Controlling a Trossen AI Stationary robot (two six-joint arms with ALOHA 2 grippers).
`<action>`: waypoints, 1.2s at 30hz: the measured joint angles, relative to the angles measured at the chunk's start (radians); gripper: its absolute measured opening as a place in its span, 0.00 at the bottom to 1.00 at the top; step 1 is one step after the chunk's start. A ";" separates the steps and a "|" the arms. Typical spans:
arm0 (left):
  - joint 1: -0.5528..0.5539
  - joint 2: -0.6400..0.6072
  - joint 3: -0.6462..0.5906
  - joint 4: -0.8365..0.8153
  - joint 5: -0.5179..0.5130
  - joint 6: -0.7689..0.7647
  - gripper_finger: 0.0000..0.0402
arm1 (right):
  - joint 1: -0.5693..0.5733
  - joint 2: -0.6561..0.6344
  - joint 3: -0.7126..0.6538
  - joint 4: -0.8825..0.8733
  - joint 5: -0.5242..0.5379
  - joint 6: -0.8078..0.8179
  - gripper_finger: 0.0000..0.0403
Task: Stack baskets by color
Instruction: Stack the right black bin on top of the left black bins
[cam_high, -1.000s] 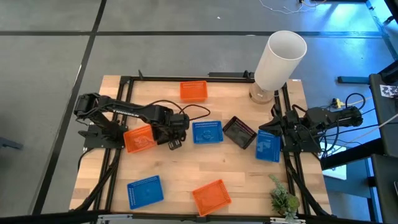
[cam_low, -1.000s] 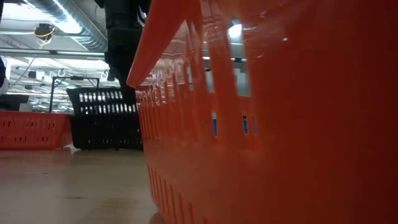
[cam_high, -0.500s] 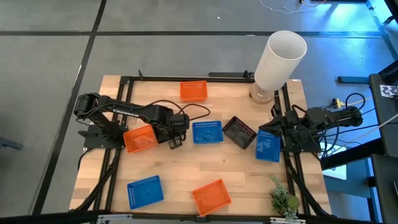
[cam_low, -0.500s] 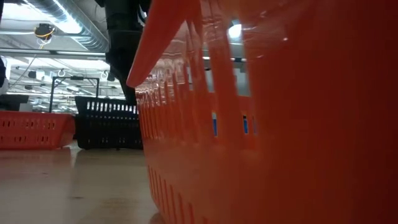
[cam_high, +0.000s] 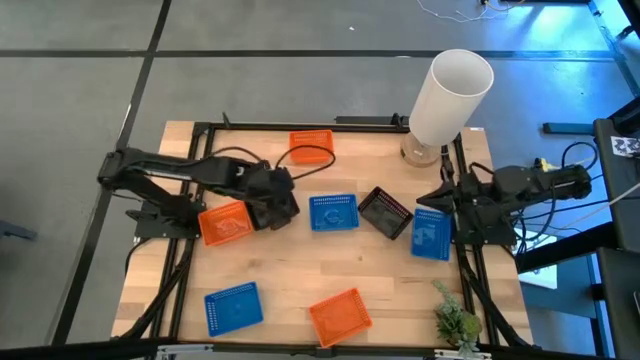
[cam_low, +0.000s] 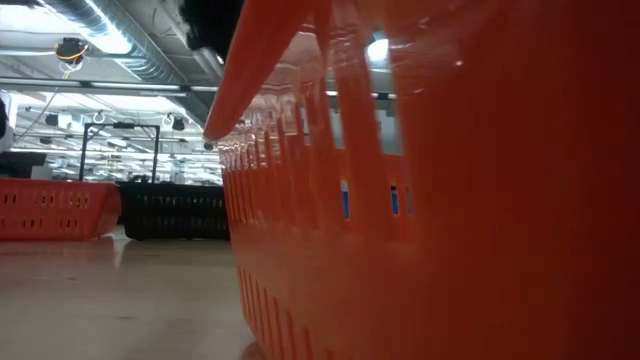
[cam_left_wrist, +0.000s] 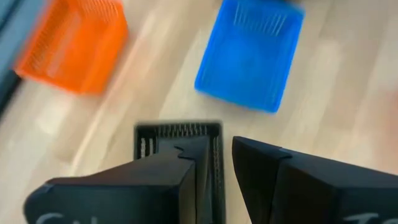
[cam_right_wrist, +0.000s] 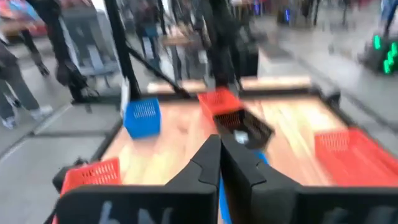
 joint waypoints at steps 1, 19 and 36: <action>-0.011 -0.019 0.006 0.008 -0.018 -0.001 0.17 | 0.000 0.041 0.040 -0.052 0.002 0.016 0.03; -0.162 -0.228 0.004 -0.023 -0.209 -0.047 0.17 | 0.000 0.505 0.372 -0.343 0.072 0.620 0.03; -0.174 -0.232 0.004 -0.027 -0.224 -0.045 0.17 | -0.069 0.637 0.372 -0.293 -0.120 0.681 0.12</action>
